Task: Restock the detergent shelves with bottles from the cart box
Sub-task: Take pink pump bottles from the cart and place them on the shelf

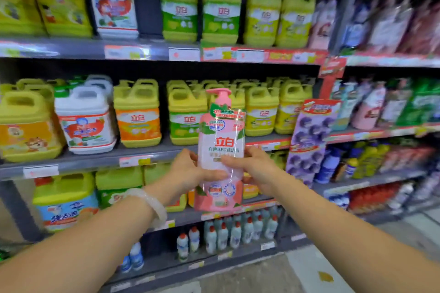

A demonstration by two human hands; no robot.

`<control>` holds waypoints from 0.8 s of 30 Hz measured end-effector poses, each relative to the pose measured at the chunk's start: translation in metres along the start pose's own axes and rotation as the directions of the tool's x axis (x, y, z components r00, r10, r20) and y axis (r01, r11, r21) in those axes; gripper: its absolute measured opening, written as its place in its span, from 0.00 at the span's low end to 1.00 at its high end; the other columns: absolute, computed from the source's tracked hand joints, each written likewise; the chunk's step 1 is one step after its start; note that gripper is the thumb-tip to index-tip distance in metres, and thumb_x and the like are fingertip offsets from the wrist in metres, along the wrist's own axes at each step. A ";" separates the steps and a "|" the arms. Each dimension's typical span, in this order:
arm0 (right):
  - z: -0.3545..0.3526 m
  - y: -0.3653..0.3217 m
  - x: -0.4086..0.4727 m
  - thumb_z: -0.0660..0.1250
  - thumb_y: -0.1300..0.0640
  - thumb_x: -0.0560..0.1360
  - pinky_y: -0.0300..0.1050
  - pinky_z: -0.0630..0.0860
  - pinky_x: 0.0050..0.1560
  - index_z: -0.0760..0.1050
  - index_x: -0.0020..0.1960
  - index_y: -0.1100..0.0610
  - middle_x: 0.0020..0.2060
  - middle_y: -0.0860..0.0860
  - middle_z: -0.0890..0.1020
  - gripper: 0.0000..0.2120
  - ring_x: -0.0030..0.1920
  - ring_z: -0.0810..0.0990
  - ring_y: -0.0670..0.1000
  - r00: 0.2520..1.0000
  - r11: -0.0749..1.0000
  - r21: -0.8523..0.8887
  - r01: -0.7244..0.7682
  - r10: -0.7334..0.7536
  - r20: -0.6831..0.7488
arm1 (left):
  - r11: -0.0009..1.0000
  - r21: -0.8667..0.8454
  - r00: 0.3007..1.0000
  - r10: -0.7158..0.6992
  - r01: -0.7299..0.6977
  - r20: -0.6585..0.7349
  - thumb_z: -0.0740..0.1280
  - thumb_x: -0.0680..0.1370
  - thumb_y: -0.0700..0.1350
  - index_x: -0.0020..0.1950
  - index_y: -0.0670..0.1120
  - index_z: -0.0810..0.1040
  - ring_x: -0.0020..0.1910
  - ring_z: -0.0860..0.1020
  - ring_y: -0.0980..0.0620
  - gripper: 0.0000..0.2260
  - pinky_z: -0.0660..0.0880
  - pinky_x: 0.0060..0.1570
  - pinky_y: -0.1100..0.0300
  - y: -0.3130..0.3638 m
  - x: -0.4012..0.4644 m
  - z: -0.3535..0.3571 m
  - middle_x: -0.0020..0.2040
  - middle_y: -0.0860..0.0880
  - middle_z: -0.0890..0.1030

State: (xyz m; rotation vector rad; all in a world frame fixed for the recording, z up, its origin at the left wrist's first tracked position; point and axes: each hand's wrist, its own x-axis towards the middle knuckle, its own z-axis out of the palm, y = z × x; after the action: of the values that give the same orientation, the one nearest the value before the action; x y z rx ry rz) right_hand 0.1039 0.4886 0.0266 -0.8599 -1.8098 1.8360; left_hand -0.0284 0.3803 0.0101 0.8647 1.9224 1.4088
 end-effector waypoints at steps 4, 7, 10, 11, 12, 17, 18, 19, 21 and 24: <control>-0.088 -0.016 -0.010 0.76 0.58 0.67 0.41 0.76 0.37 0.75 0.59 0.57 0.50 0.50 0.84 0.21 0.45 0.83 0.49 0.986 0.998 -0.008 0.062 -0.063 -0.157 | 0.994 -0.022 0.986 0.113 -0.111 0.122 0.84 0.55 0.46 0.47 0.45 0.76 0.38 0.83 0.56 0.26 0.82 0.41 0.54 0.051 0.023 0.082 0.40 0.51 0.85; -0.149 -0.026 -0.013 0.74 0.61 0.69 0.40 0.78 0.39 0.77 0.52 0.56 0.50 0.52 0.84 0.13 0.45 0.83 0.49 0.967 0.994 -0.013 0.112 -0.112 -0.230 | 0.984 -0.045 0.966 0.176 -0.170 0.190 0.84 0.54 0.45 0.52 0.42 0.74 0.44 0.82 0.50 0.32 0.81 0.44 0.50 0.083 0.046 0.137 0.47 0.45 0.83; -0.205 -0.039 -0.011 0.73 0.61 0.71 0.40 0.79 0.40 0.77 0.51 0.55 0.49 0.52 0.85 0.10 0.45 0.84 0.49 0.944 0.986 -0.044 0.158 -0.164 -0.286 | 0.971 -0.081 0.935 0.239 -0.226 0.260 0.84 0.52 0.45 0.51 0.43 0.71 0.44 0.82 0.50 0.34 0.81 0.44 0.52 0.113 0.074 0.189 0.47 0.45 0.82; -0.224 -0.044 -0.008 0.72 0.62 0.71 0.39 0.79 0.37 0.77 0.50 0.55 0.46 0.50 0.85 0.09 0.42 0.84 0.47 0.935 0.983 -0.052 0.174 -0.182 -0.304 | 0.965 -0.098 0.923 0.261 -0.243 0.282 0.84 0.54 0.42 0.49 0.44 0.72 0.40 0.82 0.54 0.30 0.81 0.40 0.58 0.122 0.087 0.207 0.44 0.47 0.81; -0.243 -0.049 -0.004 0.72 0.62 0.71 0.38 0.79 0.35 0.77 0.50 0.55 0.45 0.50 0.85 0.09 0.40 0.84 0.46 0.927 0.981 -0.055 0.187 -0.195 -0.319 | 0.956 -0.118 0.910 0.293 -0.270 0.294 0.82 0.59 0.38 0.46 0.44 0.72 0.34 0.81 0.59 0.24 0.80 0.33 0.64 0.133 0.096 0.225 0.40 0.49 0.80; -0.338 -0.083 0.035 0.72 0.62 0.71 0.40 0.79 0.35 0.77 0.51 0.54 0.46 0.50 0.84 0.10 0.42 0.83 0.47 0.881 0.967 -0.118 0.225 -0.253 -0.400 | 0.917 -0.174 0.857 0.399 -0.360 0.327 0.79 0.63 0.34 0.40 0.46 0.71 0.29 0.79 0.61 0.18 0.75 0.25 0.69 0.189 0.162 0.308 0.39 0.50 0.79; -0.358 -0.091 0.045 0.72 0.62 0.71 0.41 0.80 0.37 0.77 0.51 0.54 0.48 0.51 0.84 0.11 0.43 0.83 0.48 0.871 0.966 -0.123 0.229 -0.260 -0.418 | 0.914 -0.156 0.852 0.406 -0.375 0.329 0.81 0.61 0.38 0.44 0.45 0.73 0.34 0.80 0.58 0.20 0.78 0.29 0.65 0.202 0.178 0.323 0.43 0.47 0.81; -0.378 -0.099 0.056 0.72 0.62 0.71 0.44 0.81 0.40 0.77 0.52 0.55 0.49 0.52 0.84 0.11 0.45 0.83 0.51 0.861 0.965 -0.124 0.233 -0.264 -0.434 | 0.907 -0.145 0.839 0.421 -0.395 0.344 0.82 0.59 0.41 0.48 0.43 0.75 0.38 0.82 0.55 0.24 0.81 0.33 0.61 0.215 0.198 0.338 0.47 0.45 0.82; -0.416 -0.113 0.077 0.72 0.62 0.71 0.47 0.82 0.43 0.77 0.55 0.58 0.52 0.55 0.84 0.14 0.49 0.84 0.55 0.842 0.958 -0.132 0.254 -0.286 -0.457 | 0.895 -0.135 0.821 0.444 -0.425 0.360 0.82 0.59 0.41 0.49 0.45 0.75 0.39 0.82 0.55 0.23 0.81 0.35 0.59 0.239 0.229 0.366 0.47 0.47 0.83; -0.467 -0.123 0.102 0.72 0.62 0.71 0.39 0.78 0.32 0.75 0.60 0.61 0.53 0.56 0.83 0.18 0.44 0.84 0.52 0.820 0.948 -0.134 0.290 -0.318 -0.476 | 0.869 -0.159 0.793 0.493 -0.468 0.359 0.80 0.62 0.39 0.44 0.49 0.67 0.38 0.76 0.62 0.23 0.75 0.28 0.70 0.269 0.259 0.407 0.43 0.55 0.76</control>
State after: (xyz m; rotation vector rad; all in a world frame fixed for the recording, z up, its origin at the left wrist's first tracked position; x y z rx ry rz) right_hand 0.3340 0.9068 0.1526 -0.8975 -1.5610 1.2276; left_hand 0.1719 0.8787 0.1411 1.5588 1.3970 1.4201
